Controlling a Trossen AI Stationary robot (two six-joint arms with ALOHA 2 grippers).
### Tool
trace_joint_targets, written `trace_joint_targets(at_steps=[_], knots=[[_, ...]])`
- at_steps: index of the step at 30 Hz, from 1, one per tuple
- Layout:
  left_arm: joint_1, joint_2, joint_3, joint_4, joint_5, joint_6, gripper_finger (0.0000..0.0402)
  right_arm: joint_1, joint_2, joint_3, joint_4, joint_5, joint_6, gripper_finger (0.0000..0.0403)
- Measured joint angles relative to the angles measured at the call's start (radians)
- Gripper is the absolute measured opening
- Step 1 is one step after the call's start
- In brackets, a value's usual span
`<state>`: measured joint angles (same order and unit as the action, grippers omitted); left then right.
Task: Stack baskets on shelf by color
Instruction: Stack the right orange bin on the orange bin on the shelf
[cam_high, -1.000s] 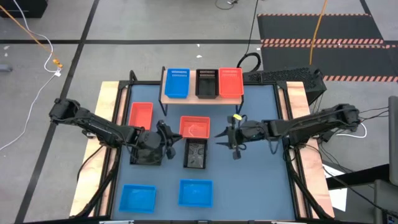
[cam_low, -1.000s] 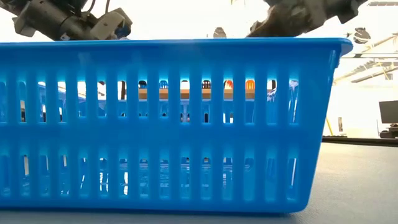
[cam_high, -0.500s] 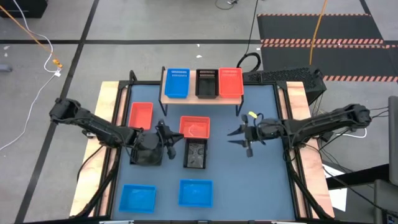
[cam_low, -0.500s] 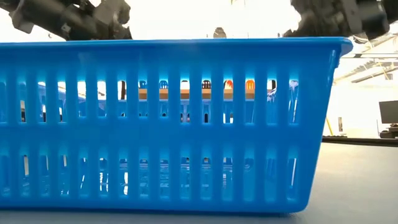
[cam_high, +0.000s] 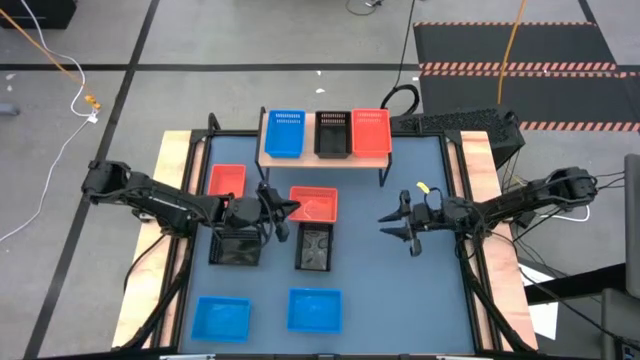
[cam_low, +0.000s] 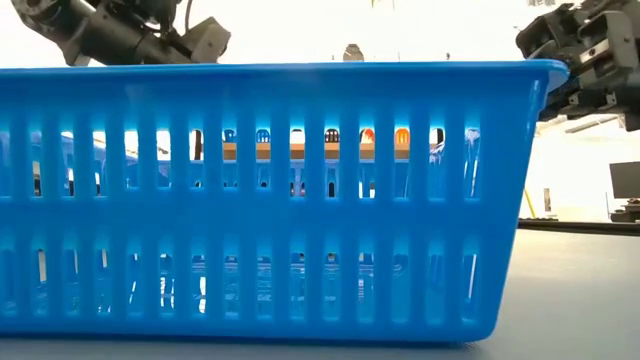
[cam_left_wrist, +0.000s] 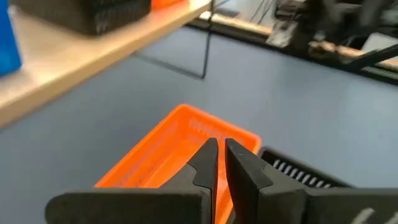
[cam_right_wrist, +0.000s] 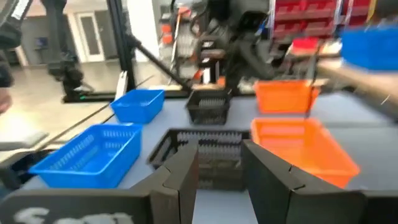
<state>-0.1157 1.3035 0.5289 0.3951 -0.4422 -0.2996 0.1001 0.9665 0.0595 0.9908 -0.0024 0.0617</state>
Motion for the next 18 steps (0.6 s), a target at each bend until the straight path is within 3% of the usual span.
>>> trace_joint_targets(at_steps=[10, 18], knots=[[-0.049, 0.004, 0.000, 0.061, 0.007, 0.056, 0.0031, 0.010, 0.060, -0.004, 0.002, -0.028, -0.233, 0.0114], [-0.050, 0.127, 0.000, 0.226, 0.007, 0.095, 0.0031, 0.059, 0.200, 0.093, 0.000, -0.023, -0.377, 0.0114]])
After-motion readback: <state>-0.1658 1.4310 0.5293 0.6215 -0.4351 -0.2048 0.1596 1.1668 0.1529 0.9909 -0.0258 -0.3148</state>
